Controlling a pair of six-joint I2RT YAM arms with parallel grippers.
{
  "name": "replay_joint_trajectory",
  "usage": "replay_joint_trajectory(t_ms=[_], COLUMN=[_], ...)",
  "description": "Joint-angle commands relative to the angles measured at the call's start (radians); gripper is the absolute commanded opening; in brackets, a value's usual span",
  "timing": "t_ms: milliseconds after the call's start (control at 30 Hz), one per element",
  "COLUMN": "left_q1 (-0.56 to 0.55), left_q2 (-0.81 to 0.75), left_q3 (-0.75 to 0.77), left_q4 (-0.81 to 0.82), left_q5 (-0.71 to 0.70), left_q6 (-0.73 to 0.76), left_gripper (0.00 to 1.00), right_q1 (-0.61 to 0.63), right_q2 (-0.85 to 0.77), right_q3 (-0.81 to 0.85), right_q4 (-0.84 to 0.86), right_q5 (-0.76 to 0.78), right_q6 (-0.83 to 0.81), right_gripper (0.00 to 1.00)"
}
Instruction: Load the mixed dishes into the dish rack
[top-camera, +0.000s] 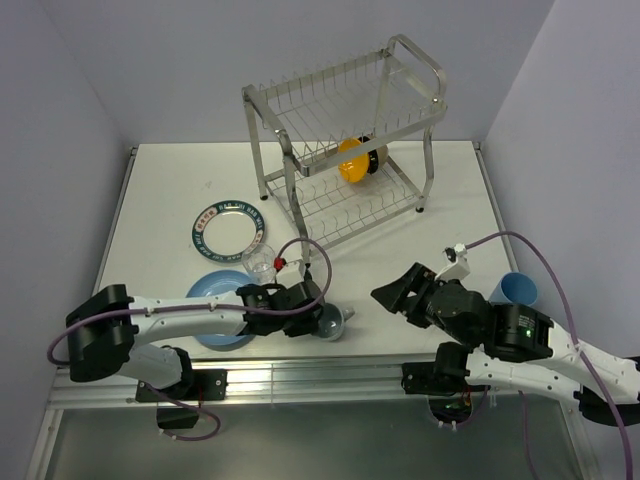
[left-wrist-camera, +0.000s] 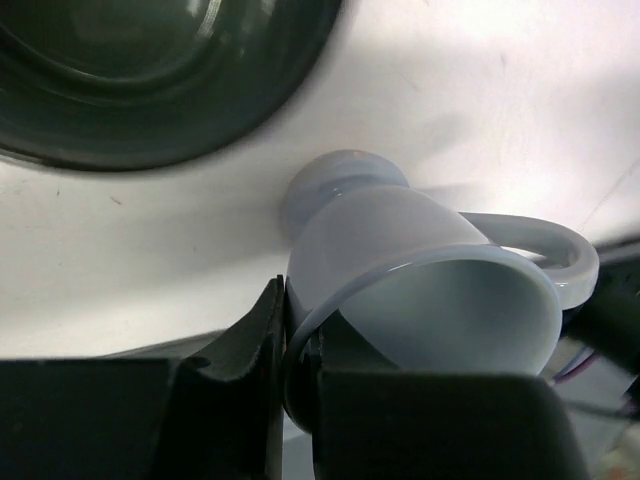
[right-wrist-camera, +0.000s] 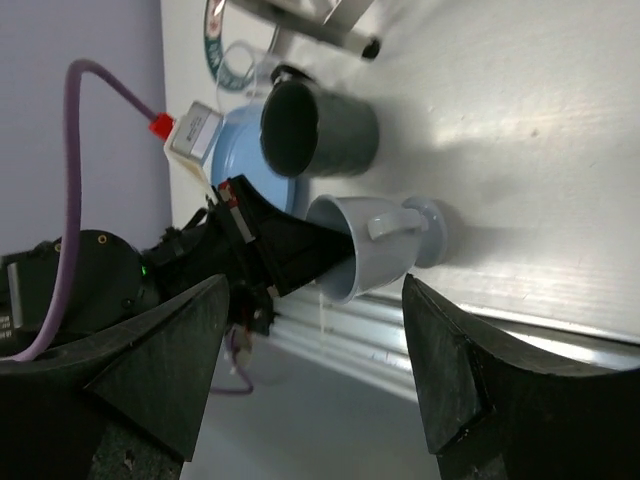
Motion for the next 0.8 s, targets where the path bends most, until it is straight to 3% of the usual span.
replay_joint_trajectory(t_ms=[0,233,400,567,767], left_q1=[-0.052,-0.147,-0.169,-0.17,-0.212], left_q2=[-0.135,-0.477,-0.776,-0.832,-0.806], left_q3=[0.06,-0.089,-0.26,-0.267,-0.265], left_q4=[0.052,0.273,0.48,0.482,0.552], left_q5=[-0.063,-0.235,-0.231,-0.205,-0.192], left_q6=[0.145,0.452,0.666,0.766,0.868], left_gripper=[0.0,0.0,0.0,0.0,0.0], right_q1=[-0.004,-0.002,-0.002,0.001,0.031], right_q2=[-0.036,-0.161,-0.184,-0.209,-0.151], right_q3=[0.029,-0.114,-0.277,-0.423,-0.431], right_q4=[0.036,0.284,0.525,0.873,1.058], right_q5=[-0.126,-0.446,-0.613,-0.693,-0.697], right_q6=[-0.004,0.029,0.129,0.294,0.38], right_gripper=[0.78,0.76,0.7,0.66,0.66])
